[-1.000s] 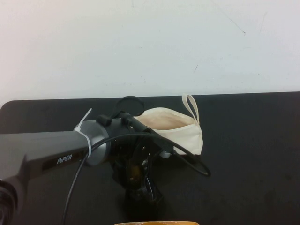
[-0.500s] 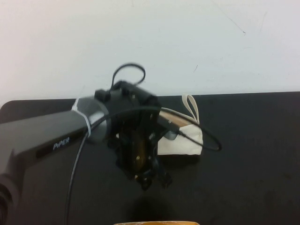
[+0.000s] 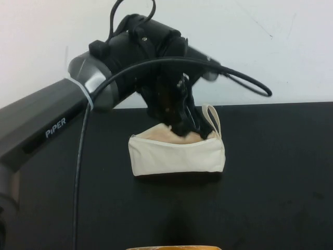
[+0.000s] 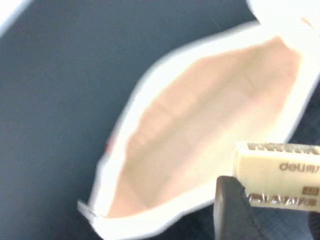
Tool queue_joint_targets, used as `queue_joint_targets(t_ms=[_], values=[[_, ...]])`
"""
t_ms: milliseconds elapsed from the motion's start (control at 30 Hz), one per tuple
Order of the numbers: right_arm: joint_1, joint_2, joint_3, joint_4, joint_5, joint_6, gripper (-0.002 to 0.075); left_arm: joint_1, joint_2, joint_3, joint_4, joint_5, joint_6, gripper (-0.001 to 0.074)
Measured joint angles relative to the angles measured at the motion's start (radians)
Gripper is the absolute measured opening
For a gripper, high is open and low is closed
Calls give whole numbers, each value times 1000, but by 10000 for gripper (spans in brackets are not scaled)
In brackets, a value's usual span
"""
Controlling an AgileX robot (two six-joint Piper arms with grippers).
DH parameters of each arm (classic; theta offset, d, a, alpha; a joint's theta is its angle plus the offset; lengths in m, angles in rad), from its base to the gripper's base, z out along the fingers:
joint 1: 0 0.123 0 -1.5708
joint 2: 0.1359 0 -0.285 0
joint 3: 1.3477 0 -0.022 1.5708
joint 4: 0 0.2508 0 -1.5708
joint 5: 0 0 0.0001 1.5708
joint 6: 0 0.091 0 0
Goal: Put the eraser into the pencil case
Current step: Place the eraser on the pencil case
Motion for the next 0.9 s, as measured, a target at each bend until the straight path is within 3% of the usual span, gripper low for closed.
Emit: queue_joint_targets(t_ms=[167, 333, 533, 600, 733, 900], values=[[0, 0, 0, 0, 0, 0, -1, 2, 36, -5, 81, -128, -43, 274], [0, 0, 0, 0, 0, 0, -1, 10, 111, -5, 83, -148, -58, 279], [0, 0, 0, 0, 0, 0, -1, 10, 135, -5, 91, -150, -90, 477], [0, 0, 0, 0, 0, 0, -1, 10, 130, -5, 107, -154, -92, 492], [0, 0, 0, 0, 0, 0, -1, 10, 97, -5, 167, -158, -139, 379], [0, 0, 0, 0, 0, 0, -1, 11, -12, -5, 317, -169, -220, 89]])
